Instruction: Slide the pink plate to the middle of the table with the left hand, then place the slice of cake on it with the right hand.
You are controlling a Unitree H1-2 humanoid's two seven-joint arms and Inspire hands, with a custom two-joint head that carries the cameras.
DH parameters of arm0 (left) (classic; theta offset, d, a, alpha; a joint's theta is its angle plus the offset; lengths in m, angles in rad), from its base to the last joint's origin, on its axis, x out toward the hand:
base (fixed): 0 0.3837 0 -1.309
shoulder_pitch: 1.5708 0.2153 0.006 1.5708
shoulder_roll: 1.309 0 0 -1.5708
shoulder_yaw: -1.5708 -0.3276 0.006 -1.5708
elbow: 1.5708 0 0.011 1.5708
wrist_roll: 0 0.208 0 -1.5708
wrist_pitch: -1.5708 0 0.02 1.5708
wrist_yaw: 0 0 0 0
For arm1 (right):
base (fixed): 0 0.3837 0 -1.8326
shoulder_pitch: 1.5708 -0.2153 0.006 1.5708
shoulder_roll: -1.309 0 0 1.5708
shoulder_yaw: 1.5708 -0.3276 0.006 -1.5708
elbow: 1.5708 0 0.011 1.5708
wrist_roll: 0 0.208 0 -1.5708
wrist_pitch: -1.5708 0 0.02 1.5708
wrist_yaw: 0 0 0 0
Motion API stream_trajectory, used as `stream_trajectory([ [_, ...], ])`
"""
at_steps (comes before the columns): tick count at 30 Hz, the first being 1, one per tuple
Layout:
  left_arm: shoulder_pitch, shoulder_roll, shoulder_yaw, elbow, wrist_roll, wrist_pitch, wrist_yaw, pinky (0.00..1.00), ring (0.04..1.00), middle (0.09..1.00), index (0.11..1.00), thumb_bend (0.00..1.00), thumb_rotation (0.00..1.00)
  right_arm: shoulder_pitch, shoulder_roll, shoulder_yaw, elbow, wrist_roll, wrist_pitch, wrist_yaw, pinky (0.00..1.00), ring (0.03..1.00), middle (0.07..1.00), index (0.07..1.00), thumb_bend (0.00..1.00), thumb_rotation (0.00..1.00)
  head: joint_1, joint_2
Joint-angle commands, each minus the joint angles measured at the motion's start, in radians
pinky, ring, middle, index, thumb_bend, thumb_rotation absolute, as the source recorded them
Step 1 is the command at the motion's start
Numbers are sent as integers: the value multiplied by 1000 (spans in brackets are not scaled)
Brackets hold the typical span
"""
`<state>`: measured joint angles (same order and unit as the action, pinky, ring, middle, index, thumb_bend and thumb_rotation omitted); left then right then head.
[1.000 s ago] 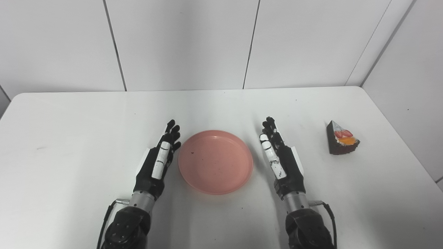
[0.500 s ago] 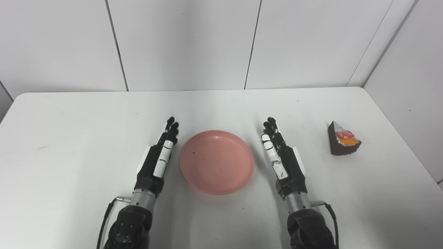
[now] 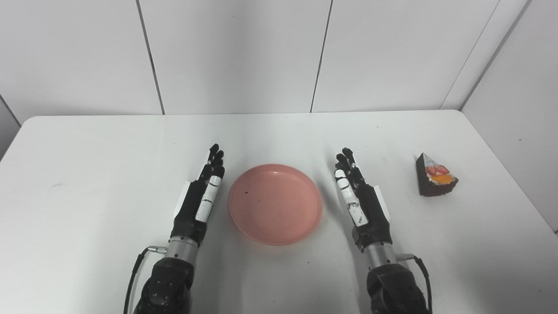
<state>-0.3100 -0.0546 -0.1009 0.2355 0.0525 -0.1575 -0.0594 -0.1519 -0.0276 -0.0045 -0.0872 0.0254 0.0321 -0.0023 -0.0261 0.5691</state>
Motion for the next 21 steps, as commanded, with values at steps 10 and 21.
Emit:
stream_trajectory([
  [10,38,-43,-8,-20,-26,32,0,1000,1000,1000,1000,675,997,0,-25,-22,-35,36,-19,16,996,965,963,979,481,787,102,-6],
  [21,32,-49,-14,-13,-18,37,-1,1000,1000,1000,1000,684,1000,4,-37,-30,-35,62,-18,26,998,961,970,975,519,760,95,-7],
])
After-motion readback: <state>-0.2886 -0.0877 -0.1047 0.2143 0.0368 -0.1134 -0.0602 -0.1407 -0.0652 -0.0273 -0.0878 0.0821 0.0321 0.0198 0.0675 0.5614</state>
